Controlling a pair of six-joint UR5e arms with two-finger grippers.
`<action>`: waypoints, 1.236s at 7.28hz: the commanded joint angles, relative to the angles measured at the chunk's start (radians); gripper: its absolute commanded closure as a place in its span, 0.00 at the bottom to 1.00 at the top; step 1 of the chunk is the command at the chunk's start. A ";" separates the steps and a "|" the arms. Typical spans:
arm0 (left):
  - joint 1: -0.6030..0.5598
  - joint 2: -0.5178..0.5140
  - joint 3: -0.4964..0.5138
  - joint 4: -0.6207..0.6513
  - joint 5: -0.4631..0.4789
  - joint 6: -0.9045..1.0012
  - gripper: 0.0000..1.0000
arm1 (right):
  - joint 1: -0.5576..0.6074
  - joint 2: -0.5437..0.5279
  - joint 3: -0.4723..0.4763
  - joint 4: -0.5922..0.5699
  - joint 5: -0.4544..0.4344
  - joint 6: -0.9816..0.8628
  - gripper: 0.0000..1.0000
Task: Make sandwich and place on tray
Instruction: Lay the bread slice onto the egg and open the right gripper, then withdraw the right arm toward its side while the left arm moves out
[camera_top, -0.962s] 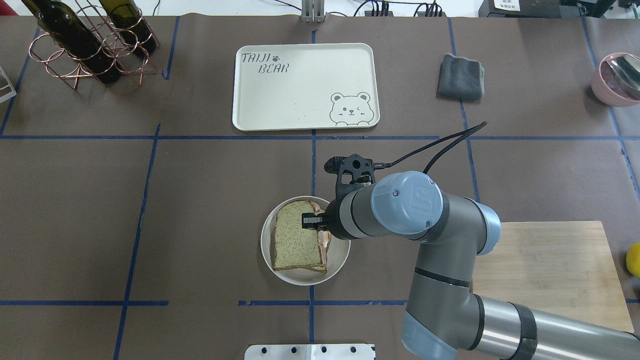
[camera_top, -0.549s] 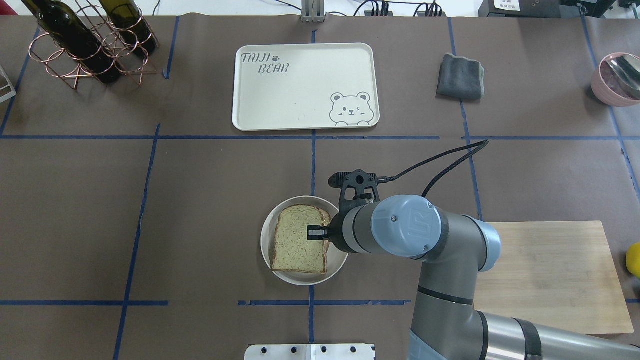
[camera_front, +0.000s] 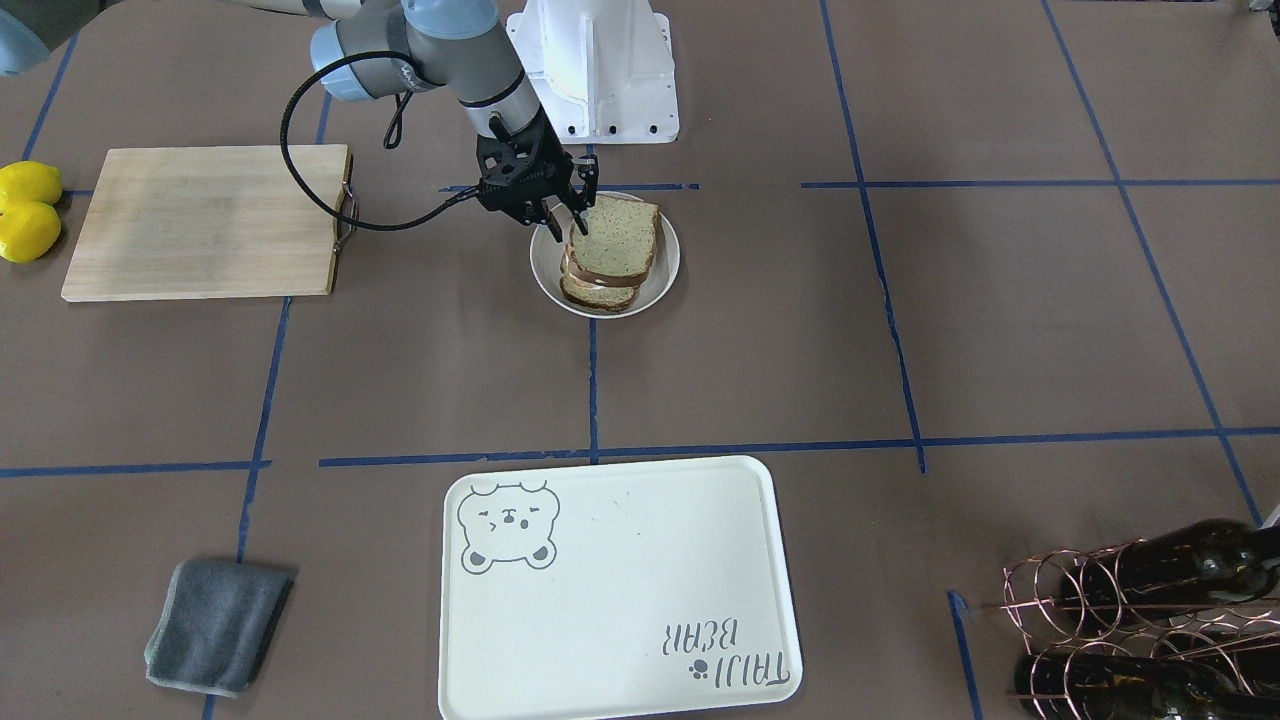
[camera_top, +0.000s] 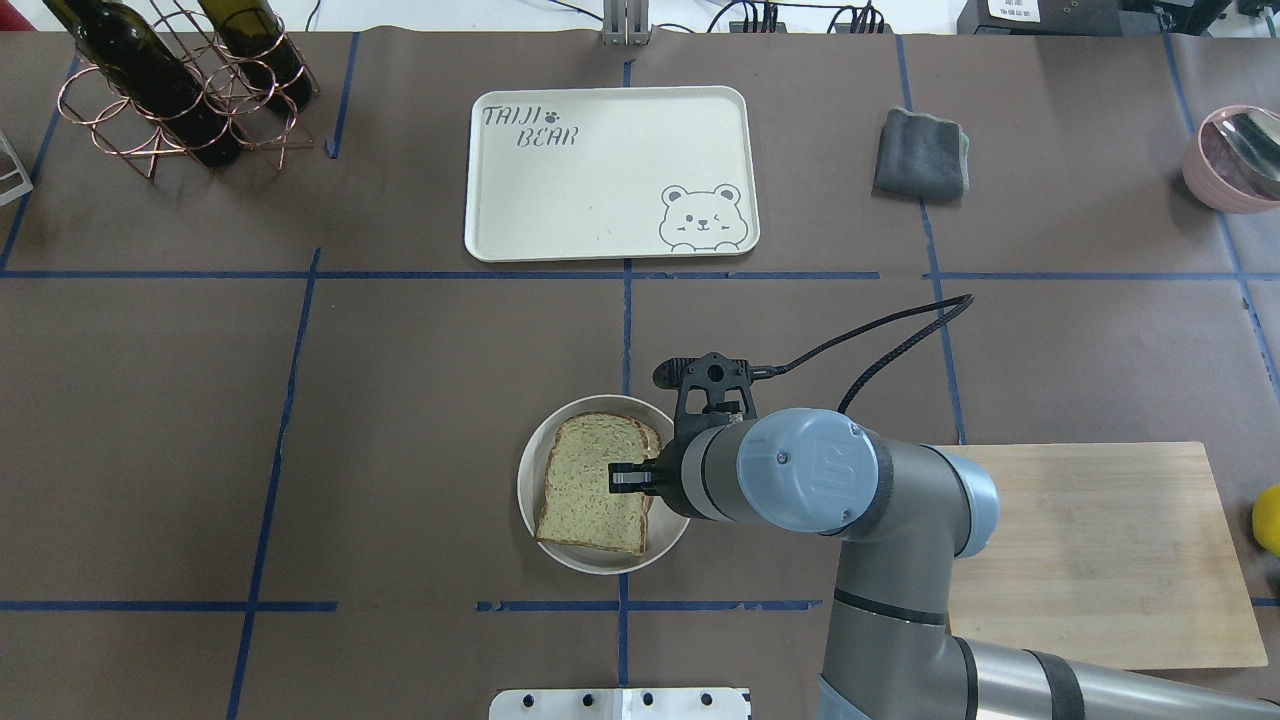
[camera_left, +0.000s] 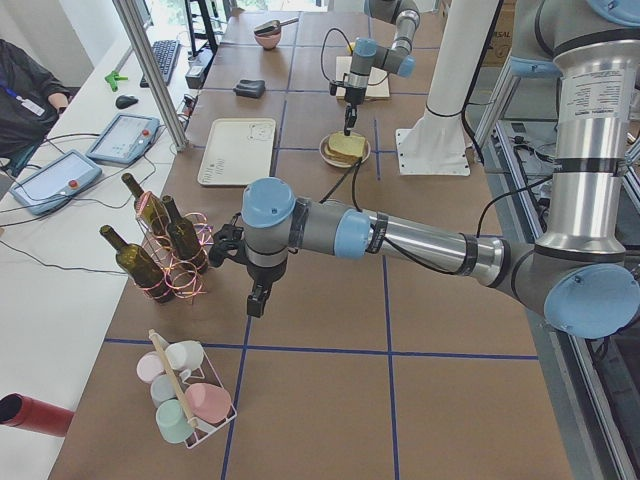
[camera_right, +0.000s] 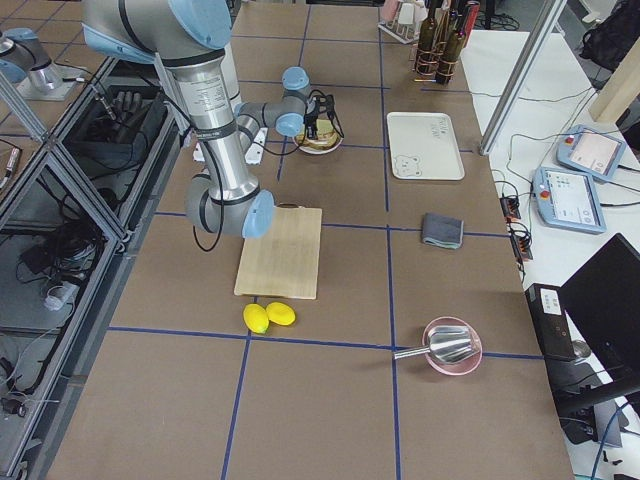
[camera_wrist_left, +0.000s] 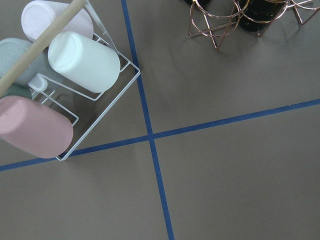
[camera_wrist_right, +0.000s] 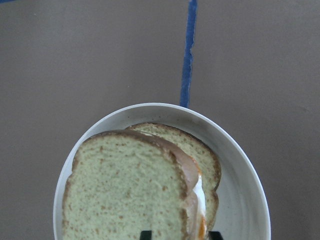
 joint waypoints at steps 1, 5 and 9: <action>0.001 0.000 0.000 0.000 0.000 0.000 0.00 | 0.078 0.003 0.070 -0.122 0.110 -0.012 0.00; 0.002 -0.002 0.002 -0.009 -0.005 0.000 0.00 | 0.264 0.000 0.089 -0.354 0.238 -0.296 0.00; 0.002 -0.026 -0.003 -0.063 -0.011 -0.005 0.00 | 0.612 -0.199 0.097 -0.399 0.488 -0.828 0.00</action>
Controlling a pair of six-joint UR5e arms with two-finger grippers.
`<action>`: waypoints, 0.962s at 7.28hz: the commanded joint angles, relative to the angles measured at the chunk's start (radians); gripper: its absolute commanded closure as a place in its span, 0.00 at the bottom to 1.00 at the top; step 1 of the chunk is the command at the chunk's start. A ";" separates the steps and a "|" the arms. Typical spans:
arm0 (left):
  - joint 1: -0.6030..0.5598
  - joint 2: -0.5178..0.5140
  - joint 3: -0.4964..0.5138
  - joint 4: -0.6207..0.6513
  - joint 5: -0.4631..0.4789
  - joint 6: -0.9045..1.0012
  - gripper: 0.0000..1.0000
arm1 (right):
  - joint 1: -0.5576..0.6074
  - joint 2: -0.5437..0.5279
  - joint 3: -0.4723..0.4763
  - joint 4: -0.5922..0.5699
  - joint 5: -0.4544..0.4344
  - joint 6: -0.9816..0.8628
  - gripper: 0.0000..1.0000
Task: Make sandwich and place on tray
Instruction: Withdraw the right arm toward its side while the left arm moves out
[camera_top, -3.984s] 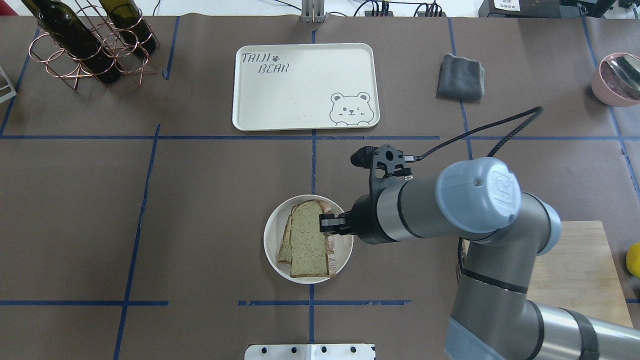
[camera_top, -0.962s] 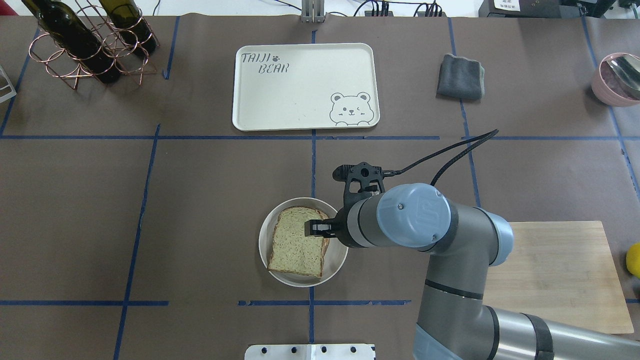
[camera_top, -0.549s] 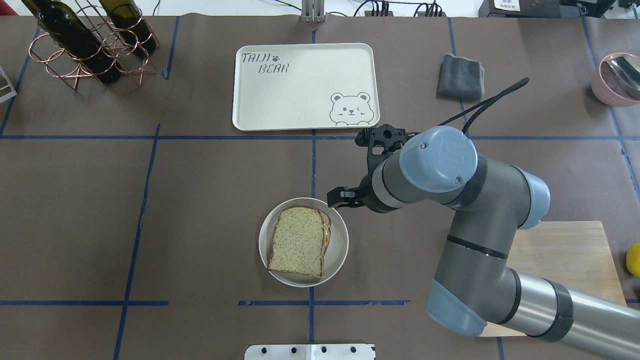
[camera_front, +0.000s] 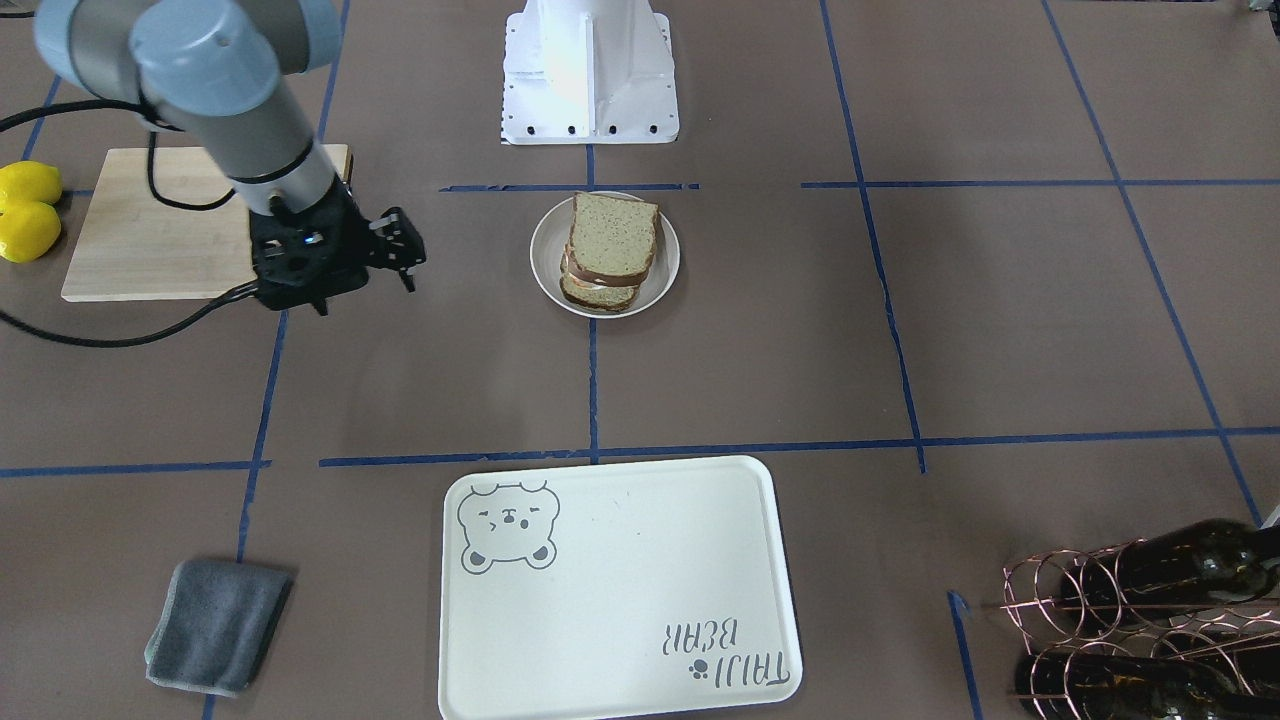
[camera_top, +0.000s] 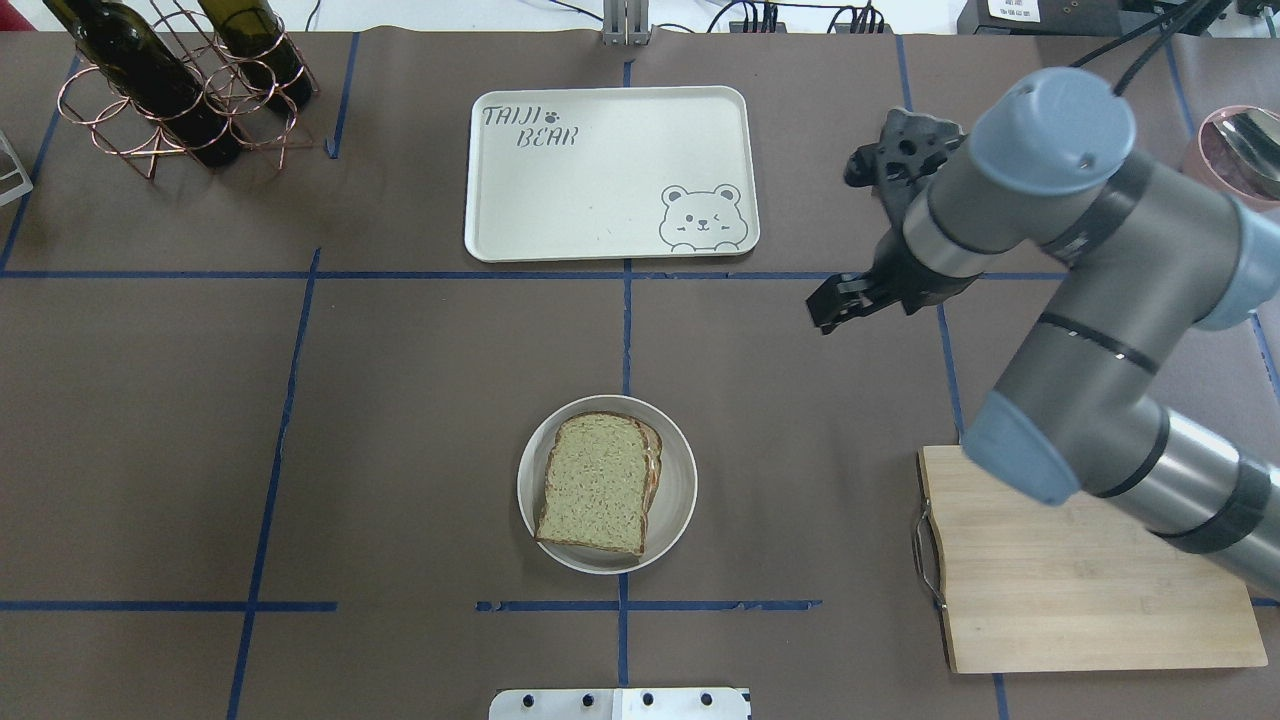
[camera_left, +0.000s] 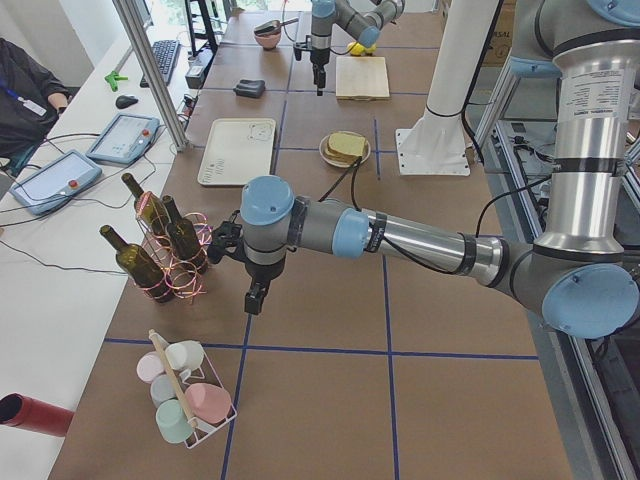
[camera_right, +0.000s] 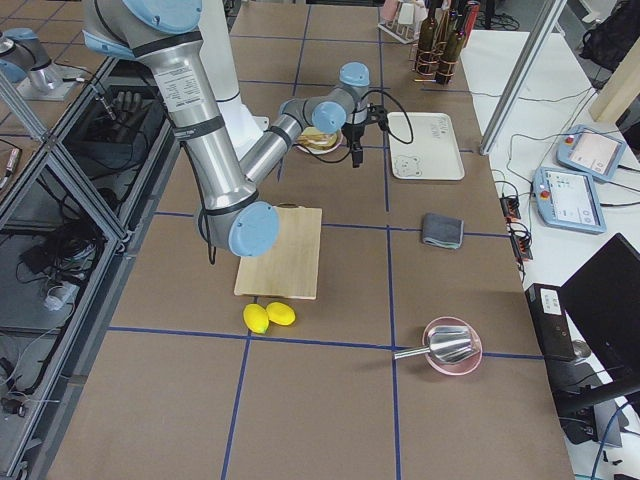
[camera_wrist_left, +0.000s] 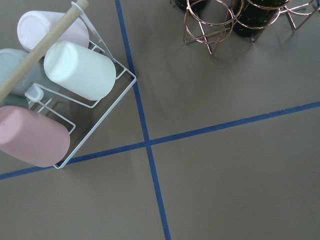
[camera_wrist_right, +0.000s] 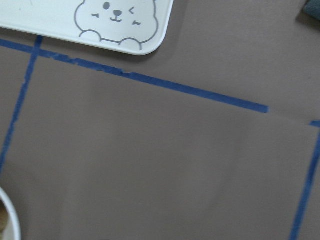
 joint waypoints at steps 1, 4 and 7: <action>0.000 -0.008 0.003 -0.105 0.001 -0.010 0.00 | 0.224 -0.182 0.018 0.002 0.127 -0.334 0.00; 0.005 -0.020 0.058 -0.269 -0.008 -0.132 0.00 | 0.567 -0.453 0.006 -0.007 0.242 -0.831 0.00; 0.206 -0.017 0.034 -0.424 -0.006 -0.227 0.00 | 0.689 -0.635 -0.040 -0.001 0.229 -0.923 0.00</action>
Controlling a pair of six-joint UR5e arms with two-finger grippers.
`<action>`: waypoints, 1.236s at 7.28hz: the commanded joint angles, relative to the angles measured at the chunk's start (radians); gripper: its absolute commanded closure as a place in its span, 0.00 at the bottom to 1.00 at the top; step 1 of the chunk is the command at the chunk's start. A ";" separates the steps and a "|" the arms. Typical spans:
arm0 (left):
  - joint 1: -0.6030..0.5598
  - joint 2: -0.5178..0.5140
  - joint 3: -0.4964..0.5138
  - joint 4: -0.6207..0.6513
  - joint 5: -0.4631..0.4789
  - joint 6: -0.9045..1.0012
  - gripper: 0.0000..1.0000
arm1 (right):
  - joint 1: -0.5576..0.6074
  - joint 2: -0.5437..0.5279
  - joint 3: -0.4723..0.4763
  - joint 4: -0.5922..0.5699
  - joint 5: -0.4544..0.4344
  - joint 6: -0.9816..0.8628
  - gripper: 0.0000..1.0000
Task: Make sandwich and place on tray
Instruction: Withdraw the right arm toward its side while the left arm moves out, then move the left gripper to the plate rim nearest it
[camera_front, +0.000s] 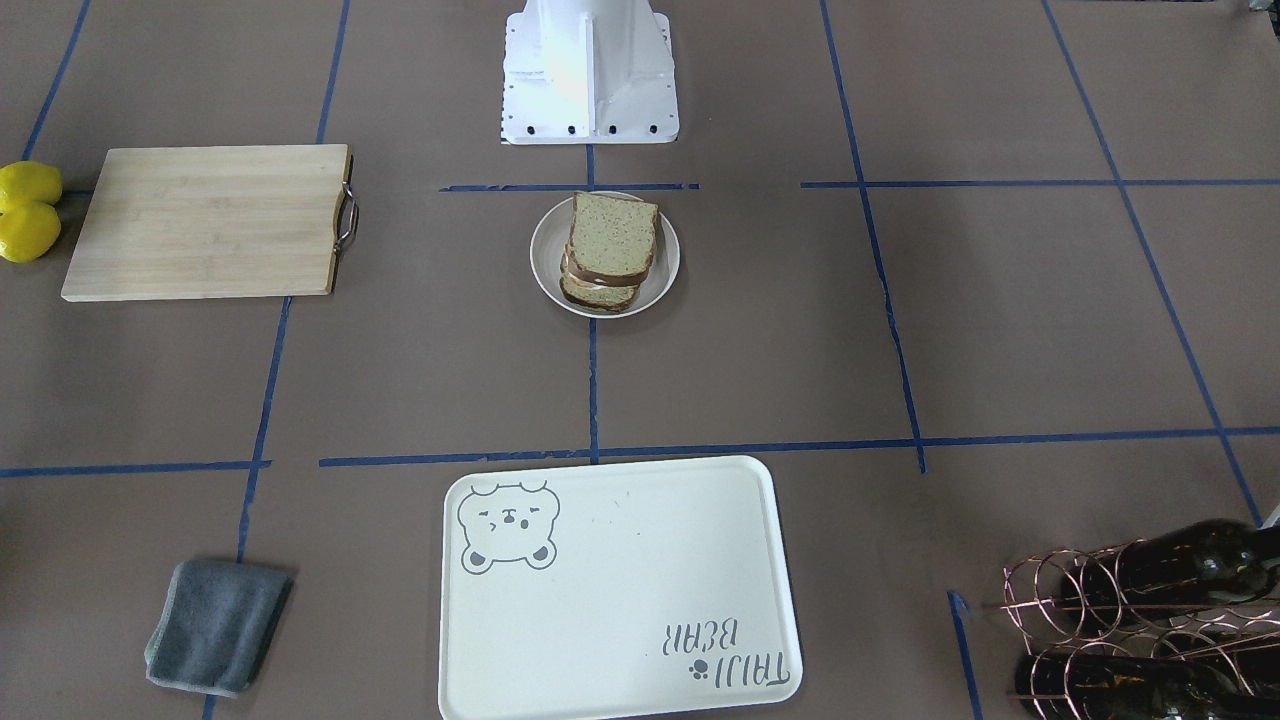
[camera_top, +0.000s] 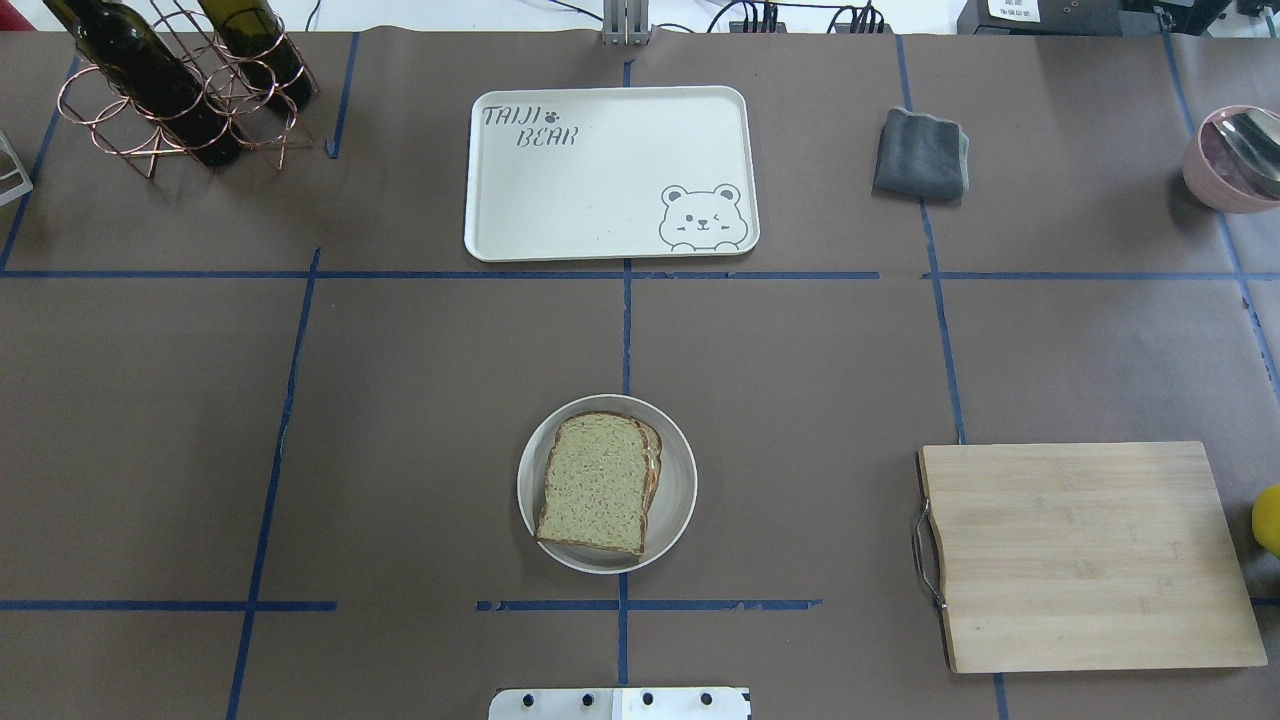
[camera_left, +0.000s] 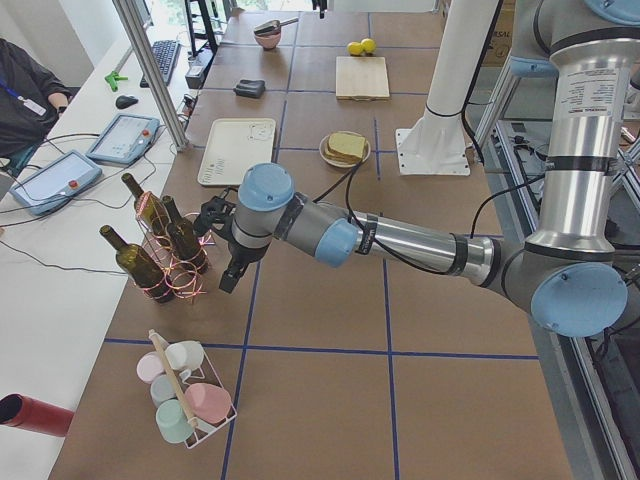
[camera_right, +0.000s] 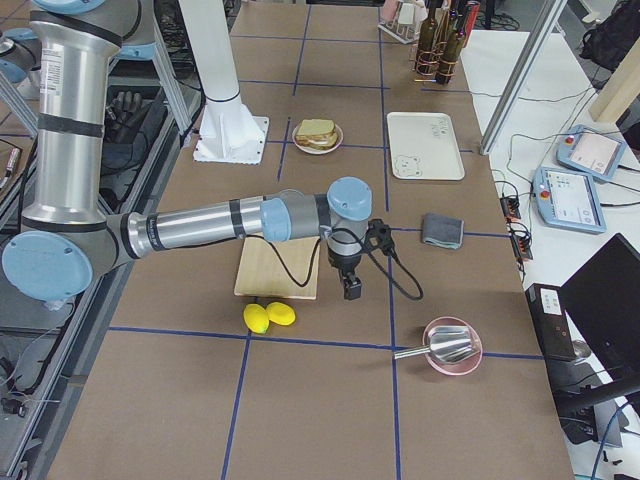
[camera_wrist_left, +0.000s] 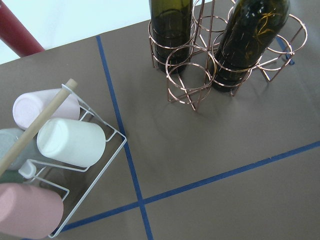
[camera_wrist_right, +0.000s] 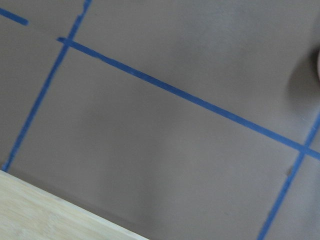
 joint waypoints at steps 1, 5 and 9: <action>0.203 -0.018 -0.058 -0.062 0.011 -0.253 0.00 | 0.045 -0.076 -0.018 0.006 0.000 -0.012 0.00; 0.638 -0.200 -0.144 -0.066 0.230 -0.873 0.00 | 0.045 -0.076 -0.018 0.008 -0.001 -0.010 0.00; 0.932 -0.332 -0.070 -0.059 0.445 -1.101 0.07 | 0.045 -0.075 -0.021 0.008 -0.004 -0.012 0.00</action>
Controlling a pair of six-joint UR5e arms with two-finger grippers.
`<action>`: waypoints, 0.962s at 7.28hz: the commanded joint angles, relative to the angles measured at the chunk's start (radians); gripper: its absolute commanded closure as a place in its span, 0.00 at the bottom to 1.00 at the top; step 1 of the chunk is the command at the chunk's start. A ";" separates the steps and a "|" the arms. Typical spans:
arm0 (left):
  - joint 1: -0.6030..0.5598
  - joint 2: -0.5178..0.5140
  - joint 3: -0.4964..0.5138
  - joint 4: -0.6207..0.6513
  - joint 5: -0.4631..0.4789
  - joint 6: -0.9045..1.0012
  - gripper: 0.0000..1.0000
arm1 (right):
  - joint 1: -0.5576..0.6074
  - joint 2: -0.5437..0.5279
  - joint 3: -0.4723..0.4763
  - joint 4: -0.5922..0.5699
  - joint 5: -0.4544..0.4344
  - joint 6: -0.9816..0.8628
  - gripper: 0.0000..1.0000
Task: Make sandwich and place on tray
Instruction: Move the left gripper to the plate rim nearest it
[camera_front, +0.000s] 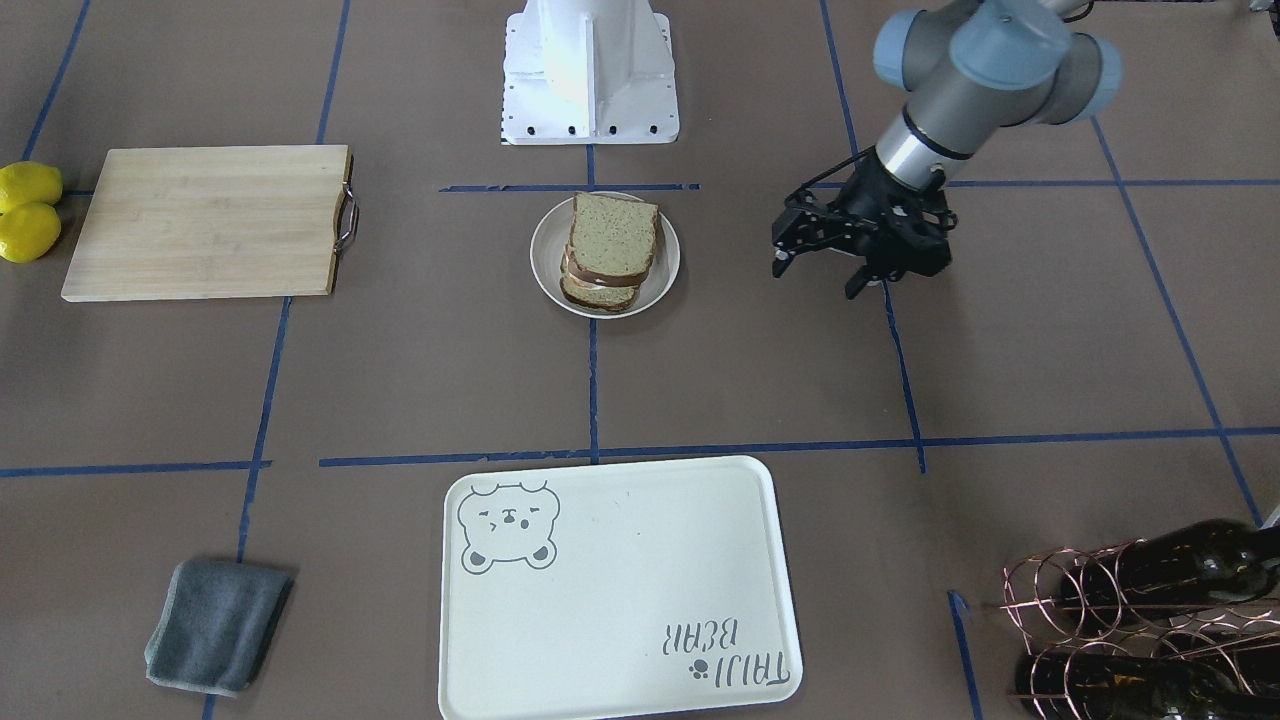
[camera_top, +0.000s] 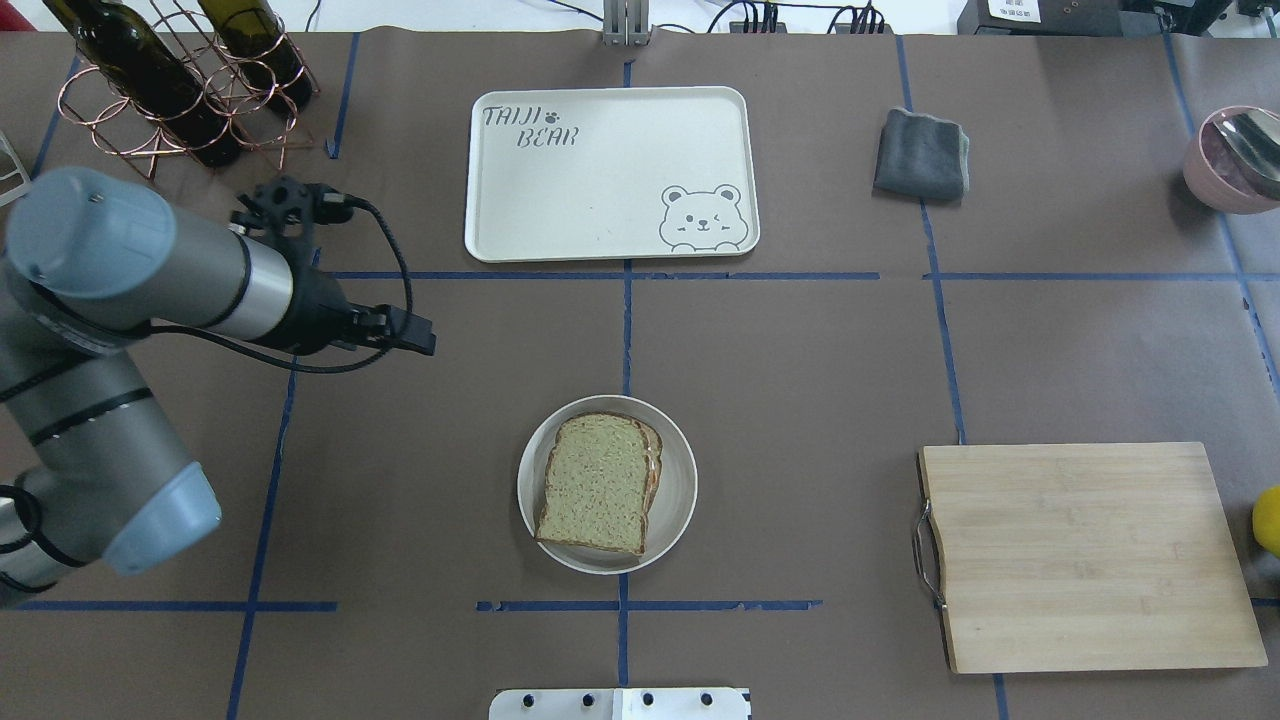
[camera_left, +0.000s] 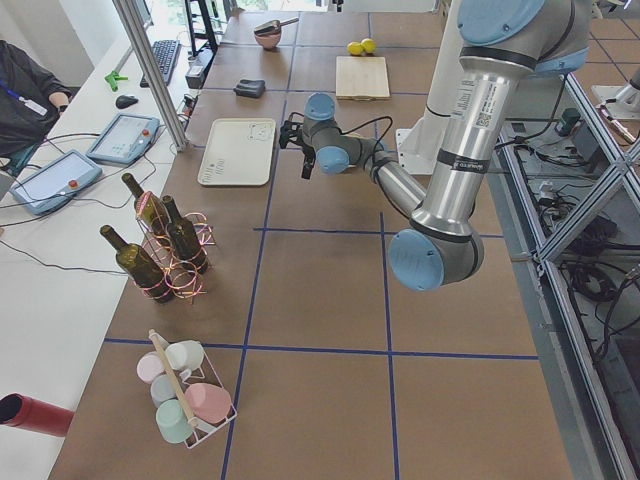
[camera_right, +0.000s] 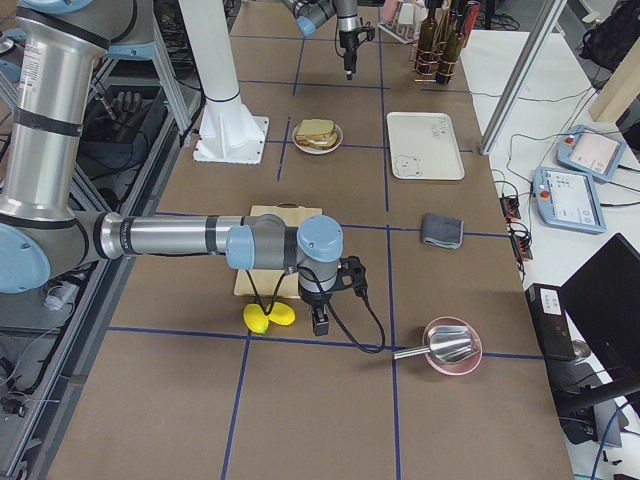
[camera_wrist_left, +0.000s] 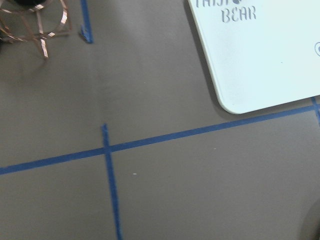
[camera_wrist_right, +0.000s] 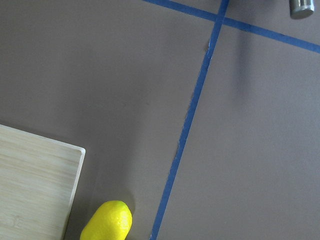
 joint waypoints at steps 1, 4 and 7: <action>0.121 -0.049 0.055 0.000 0.094 -0.124 0.14 | 0.000 0.000 -0.001 0.000 0.000 0.001 0.00; 0.191 -0.064 0.054 -0.001 0.148 -0.256 0.15 | 0.002 0.001 -0.002 0.000 0.000 0.001 0.00; 0.226 -0.074 0.056 -0.007 0.148 -0.334 0.44 | 0.015 0.000 -0.013 0.000 -0.003 0.000 0.00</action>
